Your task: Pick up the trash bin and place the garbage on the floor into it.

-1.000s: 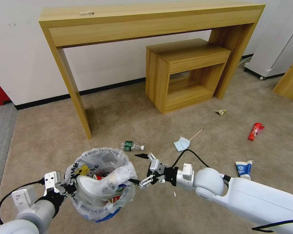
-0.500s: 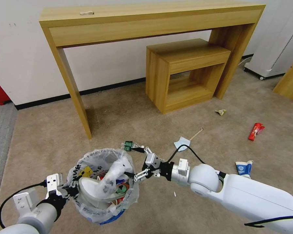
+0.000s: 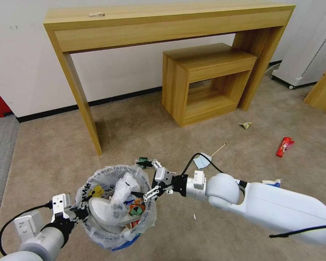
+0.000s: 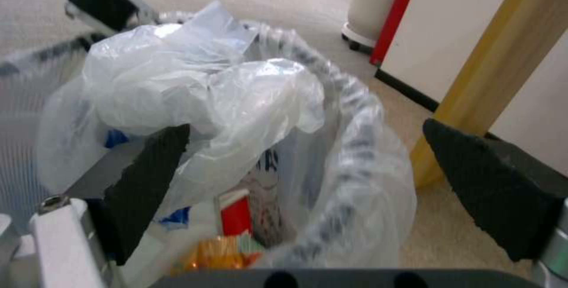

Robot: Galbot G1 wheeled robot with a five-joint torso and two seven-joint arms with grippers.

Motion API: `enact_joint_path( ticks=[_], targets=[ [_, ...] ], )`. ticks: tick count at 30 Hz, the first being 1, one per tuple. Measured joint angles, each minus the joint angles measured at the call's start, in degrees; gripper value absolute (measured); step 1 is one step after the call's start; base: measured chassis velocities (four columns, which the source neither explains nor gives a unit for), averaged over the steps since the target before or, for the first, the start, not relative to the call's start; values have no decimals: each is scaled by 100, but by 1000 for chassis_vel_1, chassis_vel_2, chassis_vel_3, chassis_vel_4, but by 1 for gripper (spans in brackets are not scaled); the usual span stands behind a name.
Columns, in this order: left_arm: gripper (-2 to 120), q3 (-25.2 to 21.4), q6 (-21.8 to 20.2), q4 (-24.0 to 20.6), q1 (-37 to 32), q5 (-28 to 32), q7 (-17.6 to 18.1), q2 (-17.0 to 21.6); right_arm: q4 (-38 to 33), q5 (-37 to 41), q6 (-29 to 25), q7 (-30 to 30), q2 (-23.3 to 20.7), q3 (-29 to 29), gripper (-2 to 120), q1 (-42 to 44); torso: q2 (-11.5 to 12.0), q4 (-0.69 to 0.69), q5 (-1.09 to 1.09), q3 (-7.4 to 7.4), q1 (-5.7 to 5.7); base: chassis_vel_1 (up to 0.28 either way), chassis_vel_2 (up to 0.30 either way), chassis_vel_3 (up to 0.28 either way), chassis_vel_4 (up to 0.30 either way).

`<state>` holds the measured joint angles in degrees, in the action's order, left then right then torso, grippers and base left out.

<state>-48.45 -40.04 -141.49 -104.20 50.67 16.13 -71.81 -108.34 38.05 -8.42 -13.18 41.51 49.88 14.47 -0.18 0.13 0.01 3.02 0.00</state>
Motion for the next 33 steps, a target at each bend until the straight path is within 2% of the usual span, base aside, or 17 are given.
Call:
enact_joint_path(
  ticks=[11,21,33],
  targets=[
    [1,21,-7,-32,12,-7,-2,-25,11,-62,141,67,-102,373,100,-265,0,1,-1,0,0,0,0,0,0],
    [1,15,-7,-34,-2,-1,-26,-4,-14,-142,494,437,185,482,100,-506,0,0,-1,0,0,0,0,0,0],
    [1,-5,-7,-48,-5,46,-31,53,36,-244,483,326,114,858,100,-872,0,1,0,0,0,0,0,0,0]
  ],
)
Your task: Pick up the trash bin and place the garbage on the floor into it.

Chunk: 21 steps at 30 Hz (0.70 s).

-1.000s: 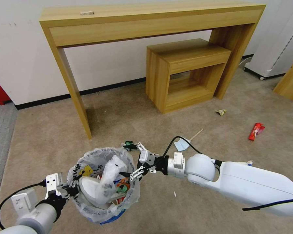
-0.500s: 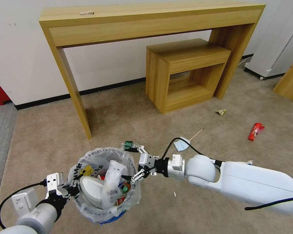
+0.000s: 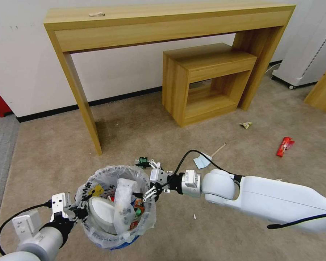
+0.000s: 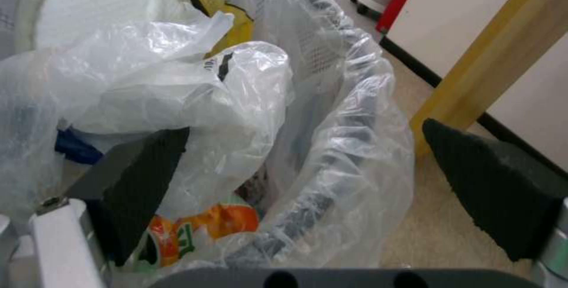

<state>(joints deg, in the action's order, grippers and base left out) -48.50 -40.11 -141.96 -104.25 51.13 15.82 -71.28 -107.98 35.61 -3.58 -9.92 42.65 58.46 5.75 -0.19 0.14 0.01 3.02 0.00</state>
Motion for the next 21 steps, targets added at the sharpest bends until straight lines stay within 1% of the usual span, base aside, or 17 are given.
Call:
enact_joint_path(
  ticks=[3,7,13,15,17,21],
  targets=[
    [1,15,7,27,15,-11,-11,-5,-36,25,108,144,53,59,100,-68,0,0,0,0,0,0,0,0,0],
    [1,15,19,47,16,-12,-47,9,-37,-13,254,430,240,129,100,-100,0,0,-1,0,0,0,0,0,0],
    [1,0,28,55,14,0,-54,30,33,-56,298,604,426,109,100,-124,0,-1,-1,0,0,0,0,0,0],
    [1,-13,37,77,13,3,-56,47,58,-64,282,608,477,57,100,-130,0,-1,-1,0,0,0,0,0,0],
    [1,-34,41,146,37,28,-58,83,27,79,205,522,535,-149,100,-131,0,-1,0,0,0,0,0,0,0],
    [1,-34,45,214,112,52,-49,114,-61,245,158,459,571,-307,100,-115,0,0,0,0,0,0,0,0,0]
  ],
)
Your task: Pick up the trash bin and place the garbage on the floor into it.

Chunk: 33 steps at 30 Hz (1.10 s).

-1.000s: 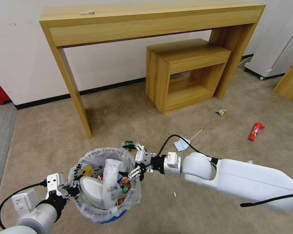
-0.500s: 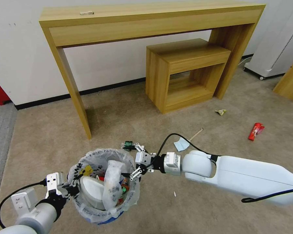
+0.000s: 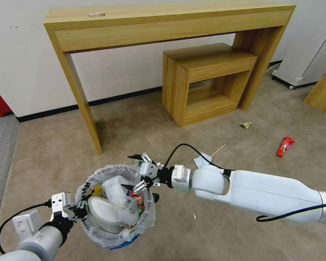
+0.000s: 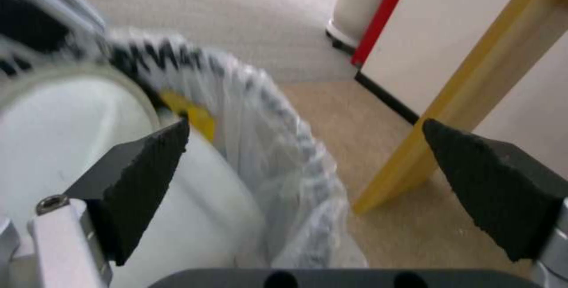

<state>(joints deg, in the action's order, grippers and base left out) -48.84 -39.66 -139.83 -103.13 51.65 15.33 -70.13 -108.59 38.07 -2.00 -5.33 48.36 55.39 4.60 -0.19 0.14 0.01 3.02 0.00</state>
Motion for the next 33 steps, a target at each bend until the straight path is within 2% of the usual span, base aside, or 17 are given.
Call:
enact_joint_path(
  ticks=[6,13,18,19,27,30,31,33],
  targets=[
    [1,-37,1,30,23,68,26,61,-41,85,-72,-109,-71,-52,100,1,0,0,0,0,0,0,0,0,0],
    [1,-66,10,111,21,87,33,95,-24,153,-210,17,-162,-559,100,378,0,0,-1,0,0,0,0,0,0],
    [1,-67,12,175,75,84,36,135,-48,344,-292,378,-184,-1194,100,786,0,0,-1,0,0,0,0,0,0],
    [1,-66,14,207,98,77,37,146,-59,420,-296,556,-206,-1518,100,1015,0,0,-1,0,0,0,0,0,0],
    [1,-66,26,257,140,64,39,175,-99,655,-283,1113,-310,-2241,100,1693,0,0,-2,0,0,0,0,0,0],
    [1,-70,33,272,169,63,39,208,-52,802,-262,1454,-396,-2739,100,2123,0,0,-2,0,0,0,0,0,0],
    [1,-70,33,272,169,63,39,208,-52,802,-262,1454,-396,-2739,100,2123,0,0,-2,0,0,0,0,0,0],
    [1,-71,41,295,185,51,41,213,48,922,-338,1606,-469,-3169,100,2422,0,0,-1,0,0,0,0,0,0]
  ],
)
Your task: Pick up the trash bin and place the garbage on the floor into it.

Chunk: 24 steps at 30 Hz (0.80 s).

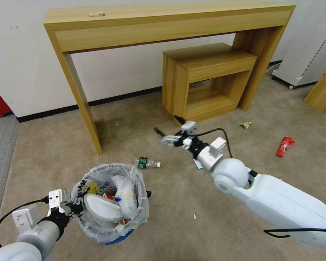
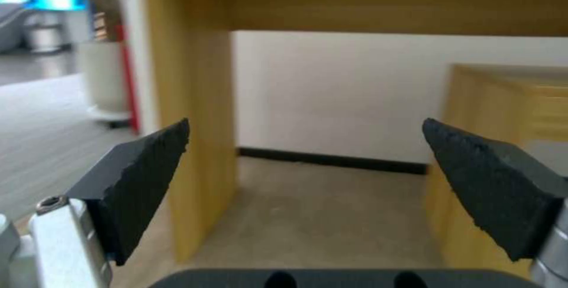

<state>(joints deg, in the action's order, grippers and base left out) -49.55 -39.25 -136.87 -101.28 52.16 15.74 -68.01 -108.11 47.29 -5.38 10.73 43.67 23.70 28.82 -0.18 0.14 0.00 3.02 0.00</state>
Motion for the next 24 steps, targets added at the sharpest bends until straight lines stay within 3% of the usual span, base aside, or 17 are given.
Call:
enact_joint_path(
  ticks=[9,11,15,24],
  targets=[
    [1,-13,25,32,55,-6,0,29,267,-129,-318,280,-78,-1137,100,825,0,-1,1,0,0,0,0,0,0],
    [1,-14,27,35,45,-27,1,4,296,-257,-360,376,-67,-1737,100,1358,0,0,0,0,0,0,0,0,0],
    [1,-54,31,-13,5,-37,-2,-9,315,-619,-446,338,-66,-2361,100,2047,0,1,-1,0,0,0,0,0,0],
    [1,-118,33,-85,-81,-75,1,-92,314,-822,-451,379,33,-2663,100,2380,0,-1,0,0,0,0,0,0,0]
  ],
)
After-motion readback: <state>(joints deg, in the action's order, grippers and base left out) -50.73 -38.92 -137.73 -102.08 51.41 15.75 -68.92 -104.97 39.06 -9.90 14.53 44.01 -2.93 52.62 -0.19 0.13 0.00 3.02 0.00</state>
